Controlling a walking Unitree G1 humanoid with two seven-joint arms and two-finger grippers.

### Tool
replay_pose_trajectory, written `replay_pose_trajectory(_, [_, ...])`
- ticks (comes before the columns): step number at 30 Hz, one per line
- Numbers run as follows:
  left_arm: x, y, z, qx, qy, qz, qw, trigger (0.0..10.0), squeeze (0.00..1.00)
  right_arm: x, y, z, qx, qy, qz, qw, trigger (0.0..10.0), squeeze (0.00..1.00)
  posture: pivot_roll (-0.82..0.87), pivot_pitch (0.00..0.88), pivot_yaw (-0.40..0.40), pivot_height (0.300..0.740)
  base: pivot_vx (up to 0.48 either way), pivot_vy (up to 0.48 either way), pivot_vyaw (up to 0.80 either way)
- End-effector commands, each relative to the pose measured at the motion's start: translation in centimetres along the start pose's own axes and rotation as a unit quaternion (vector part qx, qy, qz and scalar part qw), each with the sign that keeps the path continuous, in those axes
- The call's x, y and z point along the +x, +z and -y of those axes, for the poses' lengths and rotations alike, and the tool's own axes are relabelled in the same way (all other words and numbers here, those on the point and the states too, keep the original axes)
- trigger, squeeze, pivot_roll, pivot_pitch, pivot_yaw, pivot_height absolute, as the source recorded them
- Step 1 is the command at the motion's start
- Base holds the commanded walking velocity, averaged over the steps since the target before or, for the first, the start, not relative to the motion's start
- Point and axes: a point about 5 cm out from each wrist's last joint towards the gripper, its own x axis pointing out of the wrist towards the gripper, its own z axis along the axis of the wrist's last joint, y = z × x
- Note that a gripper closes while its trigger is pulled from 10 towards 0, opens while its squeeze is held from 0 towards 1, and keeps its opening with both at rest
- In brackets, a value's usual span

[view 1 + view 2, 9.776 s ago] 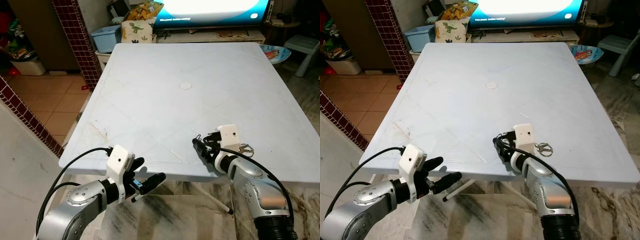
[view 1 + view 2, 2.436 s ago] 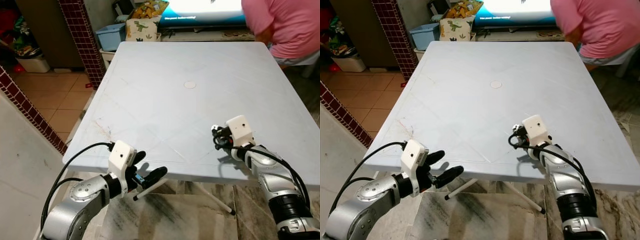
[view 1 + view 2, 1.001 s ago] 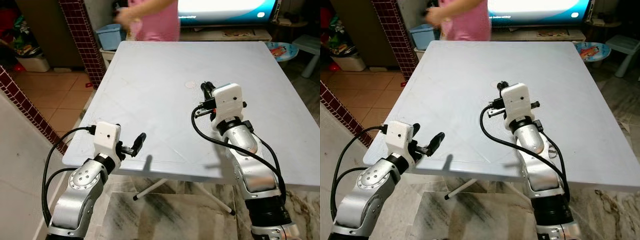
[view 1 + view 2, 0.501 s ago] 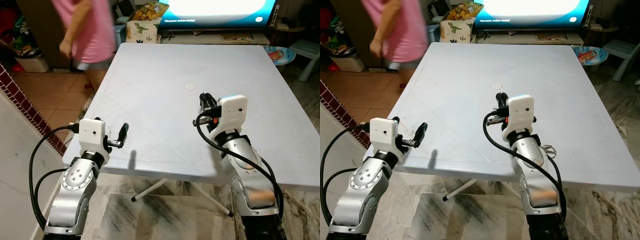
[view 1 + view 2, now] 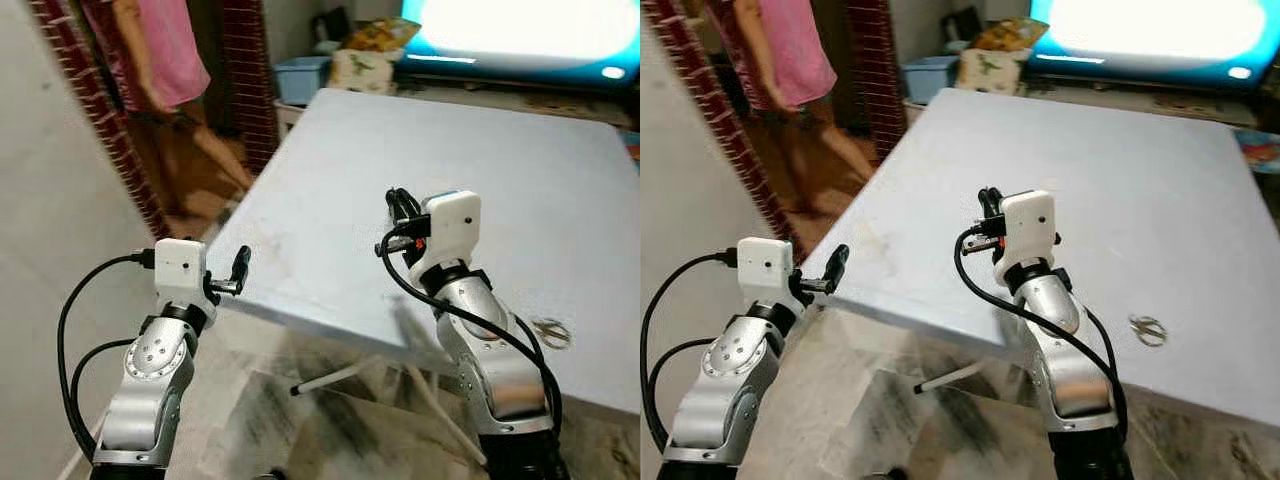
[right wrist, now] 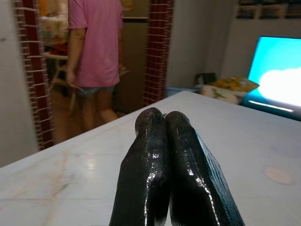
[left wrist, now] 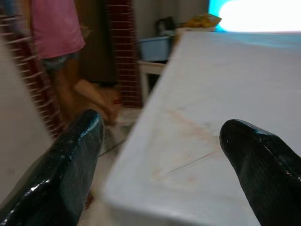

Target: Hang keys on a hook

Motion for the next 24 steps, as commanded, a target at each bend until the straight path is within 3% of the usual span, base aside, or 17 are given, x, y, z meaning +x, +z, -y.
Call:
replay_pose_trajectory(1, [0.17,0.06,-0.45,0.008,0.012,0.001,1.000,10.0,0.00,0.16,0.81,-0.25,0.000,0.006,0.013,1.000,10.0,0.00,-0.01,0.020,0.048,0.740,0.000,0.000,0.80])
replay_pose_trajectory(24, [0.33,0.23,-1.01,0.018,0.034,0.002,0.999,10.0,0.00,0.34,0.60,-0.41,0.011,0.008,0.008,1.000,10.0,0.00,0.00,0.032,0.055,0.740,0.000,0.000,0.80])
